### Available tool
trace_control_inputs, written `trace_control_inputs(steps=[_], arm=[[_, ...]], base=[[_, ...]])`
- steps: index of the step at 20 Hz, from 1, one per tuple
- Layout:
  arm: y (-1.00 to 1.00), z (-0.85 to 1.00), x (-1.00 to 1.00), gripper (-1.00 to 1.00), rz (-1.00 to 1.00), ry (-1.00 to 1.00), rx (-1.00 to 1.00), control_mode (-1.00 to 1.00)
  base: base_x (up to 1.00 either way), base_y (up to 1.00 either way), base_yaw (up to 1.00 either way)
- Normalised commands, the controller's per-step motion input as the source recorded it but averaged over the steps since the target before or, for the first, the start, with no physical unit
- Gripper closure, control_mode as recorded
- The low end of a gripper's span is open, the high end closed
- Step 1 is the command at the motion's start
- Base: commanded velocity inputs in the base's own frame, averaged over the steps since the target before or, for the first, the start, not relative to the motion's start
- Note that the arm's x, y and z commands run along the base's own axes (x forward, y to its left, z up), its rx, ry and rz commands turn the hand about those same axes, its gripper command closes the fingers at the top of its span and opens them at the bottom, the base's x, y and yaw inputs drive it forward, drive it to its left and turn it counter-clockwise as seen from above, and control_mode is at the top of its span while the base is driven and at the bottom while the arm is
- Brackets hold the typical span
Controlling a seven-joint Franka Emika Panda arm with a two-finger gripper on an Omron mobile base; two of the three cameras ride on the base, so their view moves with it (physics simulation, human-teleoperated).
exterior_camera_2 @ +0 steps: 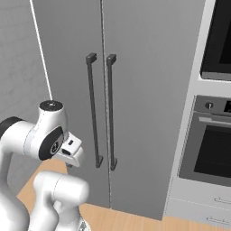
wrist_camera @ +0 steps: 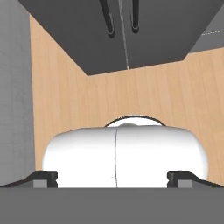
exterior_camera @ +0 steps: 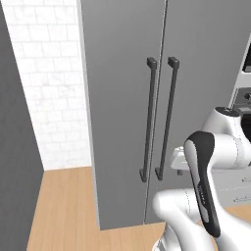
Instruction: Grab a lemon wedge from the fridge and one ice cube from the ice bowl, and put them in the glass of lemonade.
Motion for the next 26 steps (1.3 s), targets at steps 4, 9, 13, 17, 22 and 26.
trace_control_inputs(steps=[4, 9, 13, 17, 22, 26], arm=[[0.00, 0.00, 0.00, -1.00, 0.00, 0.00, 0.00, 1.00], [0.00, 0.00, 0.00, -1.00, 0.00, 0.00, 0.00, 1.00], [0.00, 0.00, 0.00, -1.00, 0.00, 0.00, 0.00, 1.00], [0.00, 0.00, 0.00, -1.00, 0.00, 0.00, 0.00, -1.00], [-0.05, 0.00, 0.00, -1.00, 0.00, 0.00, 0.00, -1.00], [-0.24, 0.08, 0.00, -1.00, 0.00, -0.04, 0.00, -1.00]], base=[[-0.45, 0.07, 0.00], [-0.28, 0.00, 0.00], [-0.16, 0.00, 0.00], [0.00, 0.00, 0.00], [0.00, 0.00, 0.00], [0.00, 0.00, 0.00]])
